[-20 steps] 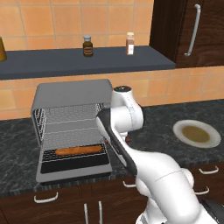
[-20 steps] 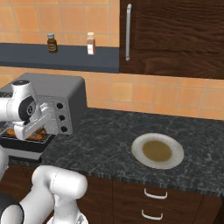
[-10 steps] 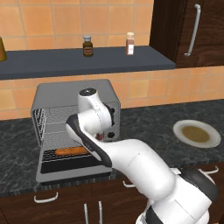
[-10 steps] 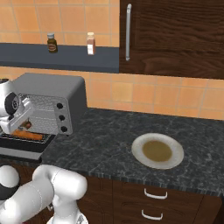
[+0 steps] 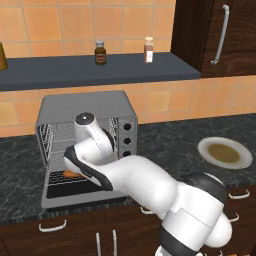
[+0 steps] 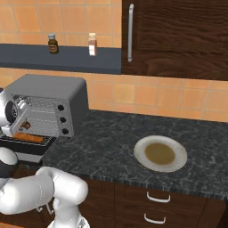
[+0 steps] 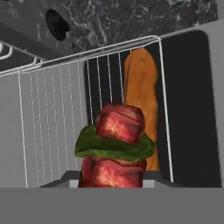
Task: Pick up the kebab skewer and baguette bread, and place them inside the toaster oven. Close the toaster oven door and start by setting the timer.
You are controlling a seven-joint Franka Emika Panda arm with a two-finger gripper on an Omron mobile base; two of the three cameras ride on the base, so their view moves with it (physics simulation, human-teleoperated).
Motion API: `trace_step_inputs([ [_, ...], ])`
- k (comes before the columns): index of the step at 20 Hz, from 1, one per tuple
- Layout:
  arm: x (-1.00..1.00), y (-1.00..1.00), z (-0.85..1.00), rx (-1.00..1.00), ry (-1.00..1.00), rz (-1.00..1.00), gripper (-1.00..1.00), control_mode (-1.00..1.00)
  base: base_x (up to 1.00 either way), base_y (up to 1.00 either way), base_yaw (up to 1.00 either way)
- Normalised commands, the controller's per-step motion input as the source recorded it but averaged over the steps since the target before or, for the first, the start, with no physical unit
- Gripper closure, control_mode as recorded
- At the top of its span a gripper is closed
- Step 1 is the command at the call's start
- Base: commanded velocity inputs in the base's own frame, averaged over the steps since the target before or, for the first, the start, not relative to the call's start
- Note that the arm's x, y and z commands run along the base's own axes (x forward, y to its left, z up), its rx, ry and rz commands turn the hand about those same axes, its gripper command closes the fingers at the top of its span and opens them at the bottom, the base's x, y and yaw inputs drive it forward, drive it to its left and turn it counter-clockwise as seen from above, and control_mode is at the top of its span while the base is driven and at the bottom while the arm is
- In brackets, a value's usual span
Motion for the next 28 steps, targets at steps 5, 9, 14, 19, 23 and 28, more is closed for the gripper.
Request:
trace_step_inputs([
  [5, 0.57, 0.45, -0.34, 0.0, 0.0, 0.03, 1.0, -1.0, 0.0, 0.0, 0.0],
  [9, 0.55, 0.34, -0.19, 0.0, 0.0, 0.02, 1.0, -1.0, 0.0, 0.0, 0.0],
  [14, 0.36, 0.27, -0.25, 0.0, 0.01, 0.0, -1.0, -1.0, 0.0, 0.0, 0.0],
  [19, 0.32, 0.16, -0.2, 0.0, 0.0, 0.0, -1.0, -1.0, 0.0, 0.0, 0.0],
  [23, 0.02, 0.07, -0.04, 0.0, 0.0, 0.0, -1.0, -1.0, 0.0, 0.0, 0.0],
  [28, -0.01, 0.18, 0.19, 0.0, 0.0, 0.0, -1.0, -1.0, 0.0, 0.0, 0.0],
])
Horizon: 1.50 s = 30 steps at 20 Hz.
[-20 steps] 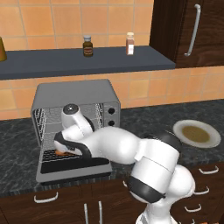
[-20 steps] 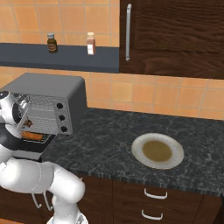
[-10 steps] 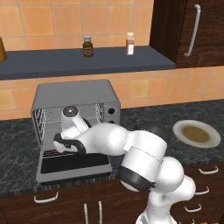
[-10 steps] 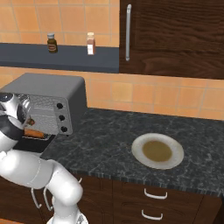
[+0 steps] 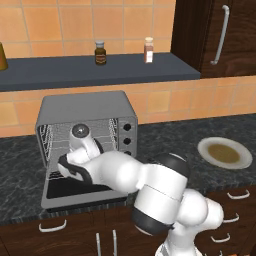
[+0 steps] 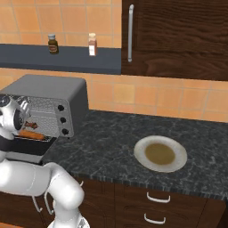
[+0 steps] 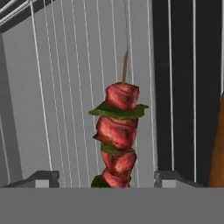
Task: Pick up the kebab skewer and baguette bread, and place them inside the toaster oven. Close the toaster oven door and start by setting the timer.
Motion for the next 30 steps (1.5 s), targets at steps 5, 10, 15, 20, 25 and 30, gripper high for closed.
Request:
trace_step_inputs([
  [5, -0.45, 0.19, 0.41, 0.01, 0.1, 0.0, -1.0, -1.0, 0.0, 0.0, 0.0],
  [10, -0.83, 0.39, 0.18, 0.0, 0.15, 0.0, -1.0, -1.0, 0.0, 0.0, 0.0],
  [15, -0.53, 0.37, -0.05, 0.0, 0.45, -0.07, -1.0, -1.0, 0.0, 0.0, 0.0],
  [20, -0.24, 0.41, -0.33, -0.04, 0.43, -0.18, -1.0, -1.0, 0.0, 0.0, 0.0],
  [25, -0.33, 0.28, -0.49, -0.19, 0.13, -0.21, -1.0, -1.0, 0.0, 0.0, 0.0],
  [30, -0.37, 0.34, -0.25, -0.13, 0.16, -0.19, -1.0, -1.0, 0.0, 0.0, 0.0],
])
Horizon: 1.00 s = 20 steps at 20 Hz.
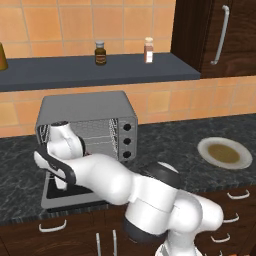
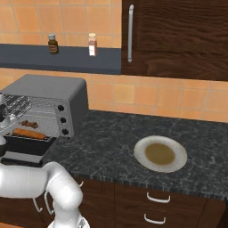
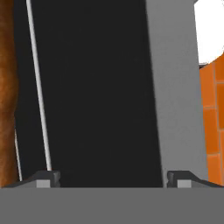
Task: Pick up the kebab skewer and baguette bread, and place them inside the toaster oven. Close the toaster oven door and start by setting the timer.
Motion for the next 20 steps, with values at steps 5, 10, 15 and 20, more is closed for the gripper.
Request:
trace_step_inputs([
  [5, -0.64, 0.29, -0.01, -0.06, 0.11, -0.19, -1.0, -1.0, 0.0, 0.0, 0.0],
  [10, -0.83, 0.19, -0.03, -0.05, 0.04, -0.18, -1.0, -1.0, 0.0, 0.0, 0.0],
  [15, -0.49, 0.04, -0.29, -0.09, 0.07, -0.19, -1.0, -1.0, 0.0, 0.0, 0.0],
  [20, -0.01, 0.1, -0.03, -0.1, 0.0, -0.13, -1.0, -1.0, 0.0, 0.0, 0.0],
])
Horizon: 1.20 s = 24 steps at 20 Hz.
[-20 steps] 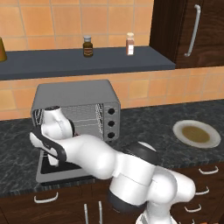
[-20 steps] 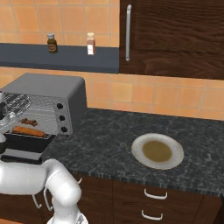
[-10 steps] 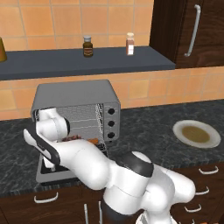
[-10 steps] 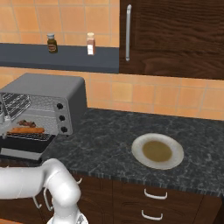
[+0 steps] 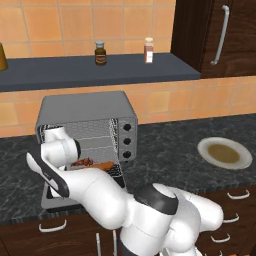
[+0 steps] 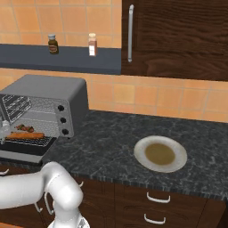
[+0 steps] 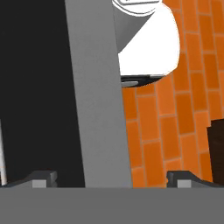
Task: Pick up the kebab skewer and baguette bread, and place them inside the toaster oven. Close the toaster oven door and start by setting the timer.
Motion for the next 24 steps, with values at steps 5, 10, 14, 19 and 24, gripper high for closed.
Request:
trace_step_inputs([
  [5, -0.31, 0.1, 0.13, -0.08, 0.0, -0.06, -1.0, -1.0, 0.0, 0.0, 0.0],
  [10, -0.66, 0.24, 0.16, -0.07, 0.0, -0.03, -1.0, -1.0, 0.0, 0.0, 0.0],
  [14, -0.9, 0.04, 0.09, -0.04, 0.0, -0.04, -1.0, -1.0, 0.0, 0.0, 0.0],
  [19, 0.06, -0.03, -0.13, -0.12, 0.05, -0.16, -1.0, -1.0, 0.0, 0.0, 0.0],
  [24, 0.36, -0.04, -0.02, -0.12, 0.0, -0.1, -1.0, -1.0, 0.0, 0.0, 0.0],
])
